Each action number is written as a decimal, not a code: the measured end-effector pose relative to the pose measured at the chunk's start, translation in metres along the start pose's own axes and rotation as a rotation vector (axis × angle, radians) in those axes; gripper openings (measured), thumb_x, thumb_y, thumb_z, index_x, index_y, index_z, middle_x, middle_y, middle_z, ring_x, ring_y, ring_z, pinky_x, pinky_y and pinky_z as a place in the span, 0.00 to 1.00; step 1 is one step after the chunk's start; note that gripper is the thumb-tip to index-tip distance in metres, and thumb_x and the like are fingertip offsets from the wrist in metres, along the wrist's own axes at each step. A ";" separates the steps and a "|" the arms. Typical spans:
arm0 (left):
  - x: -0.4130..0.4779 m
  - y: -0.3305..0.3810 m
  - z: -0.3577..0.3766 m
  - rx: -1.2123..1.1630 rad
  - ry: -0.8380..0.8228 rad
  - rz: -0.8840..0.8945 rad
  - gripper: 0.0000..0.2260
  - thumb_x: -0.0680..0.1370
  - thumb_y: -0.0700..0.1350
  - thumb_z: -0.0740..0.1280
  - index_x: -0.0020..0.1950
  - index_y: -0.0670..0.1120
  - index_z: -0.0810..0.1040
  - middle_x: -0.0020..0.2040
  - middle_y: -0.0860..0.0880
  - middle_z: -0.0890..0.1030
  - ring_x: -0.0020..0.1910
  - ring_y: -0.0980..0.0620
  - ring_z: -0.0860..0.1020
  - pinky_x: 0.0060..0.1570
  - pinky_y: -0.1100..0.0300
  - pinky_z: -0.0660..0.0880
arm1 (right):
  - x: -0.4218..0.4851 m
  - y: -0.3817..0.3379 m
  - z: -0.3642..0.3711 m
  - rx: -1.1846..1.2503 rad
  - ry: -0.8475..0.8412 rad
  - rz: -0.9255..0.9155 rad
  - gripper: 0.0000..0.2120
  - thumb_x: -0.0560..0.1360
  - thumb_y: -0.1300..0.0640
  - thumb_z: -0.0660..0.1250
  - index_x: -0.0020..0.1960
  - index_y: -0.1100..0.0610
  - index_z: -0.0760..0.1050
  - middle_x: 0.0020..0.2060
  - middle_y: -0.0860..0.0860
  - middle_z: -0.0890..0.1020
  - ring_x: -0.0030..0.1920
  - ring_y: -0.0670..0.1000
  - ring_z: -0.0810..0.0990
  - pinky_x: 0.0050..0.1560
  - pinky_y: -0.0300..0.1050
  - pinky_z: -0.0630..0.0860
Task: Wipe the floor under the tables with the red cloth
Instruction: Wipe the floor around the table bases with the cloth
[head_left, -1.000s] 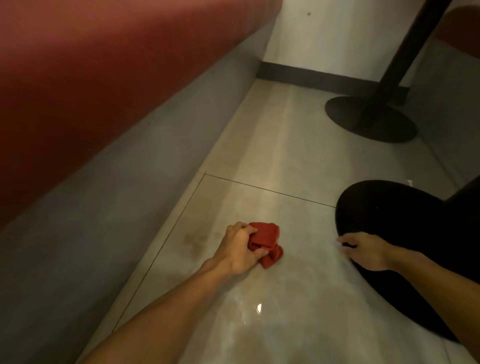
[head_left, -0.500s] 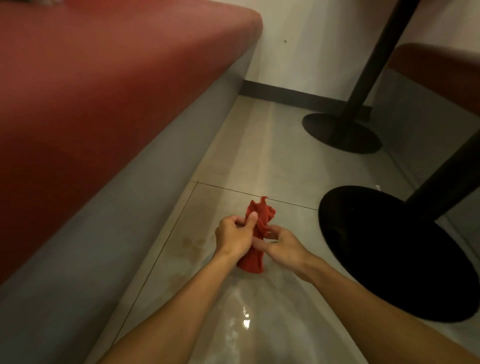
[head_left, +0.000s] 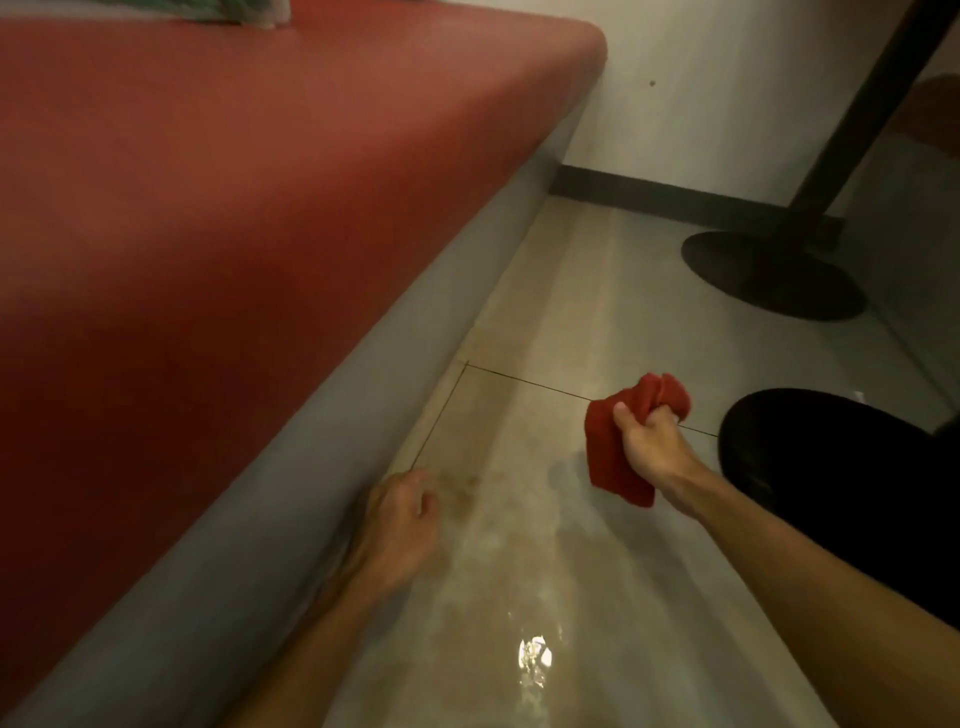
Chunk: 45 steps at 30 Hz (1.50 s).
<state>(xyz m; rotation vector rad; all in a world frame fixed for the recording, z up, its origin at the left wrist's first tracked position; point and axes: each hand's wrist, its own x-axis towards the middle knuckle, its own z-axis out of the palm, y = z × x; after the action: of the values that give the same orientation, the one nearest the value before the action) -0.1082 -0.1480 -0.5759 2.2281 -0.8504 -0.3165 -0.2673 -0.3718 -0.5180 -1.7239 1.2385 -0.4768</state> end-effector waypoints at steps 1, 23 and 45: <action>-0.004 -0.015 -0.001 0.128 -0.039 0.036 0.19 0.80 0.49 0.57 0.66 0.43 0.76 0.64 0.44 0.78 0.63 0.46 0.75 0.63 0.59 0.68 | 0.009 -0.004 -0.001 -0.078 0.001 -0.010 0.21 0.83 0.50 0.56 0.70 0.61 0.59 0.56 0.58 0.75 0.57 0.57 0.76 0.62 0.54 0.71; -0.032 -0.073 0.039 0.400 -0.071 0.169 0.25 0.80 0.52 0.47 0.72 0.45 0.71 0.73 0.49 0.69 0.72 0.47 0.67 0.69 0.60 0.47 | -0.008 0.036 0.156 -0.796 -0.394 -0.491 0.24 0.82 0.45 0.53 0.77 0.39 0.55 0.79 0.48 0.46 0.78 0.58 0.40 0.73 0.62 0.32; -0.029 -0.078 0.040 0.331 -0.062 0.142 0.36 0.73 0.58 0.36 0.77 0.50 0.61 0.78 0.55 0.55 0.78 0.55 0.51 0.74 0.59 0.42 | -0.022 0.058 0.120 -0.762 -0.481 -0.596 0.20 0.82 0.50 0.55 0.73 0.35 0.62 0.78 0.45 0.53 0.79 0.52 0.43 0.75 0.59 0.34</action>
<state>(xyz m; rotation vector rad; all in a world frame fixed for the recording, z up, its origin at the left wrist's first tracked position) -0.1103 -0.1095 -0.6603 2.4521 -1.1583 -0.1877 -0.2180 -0.3007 -0.6217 -2.6709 0.5504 0.1269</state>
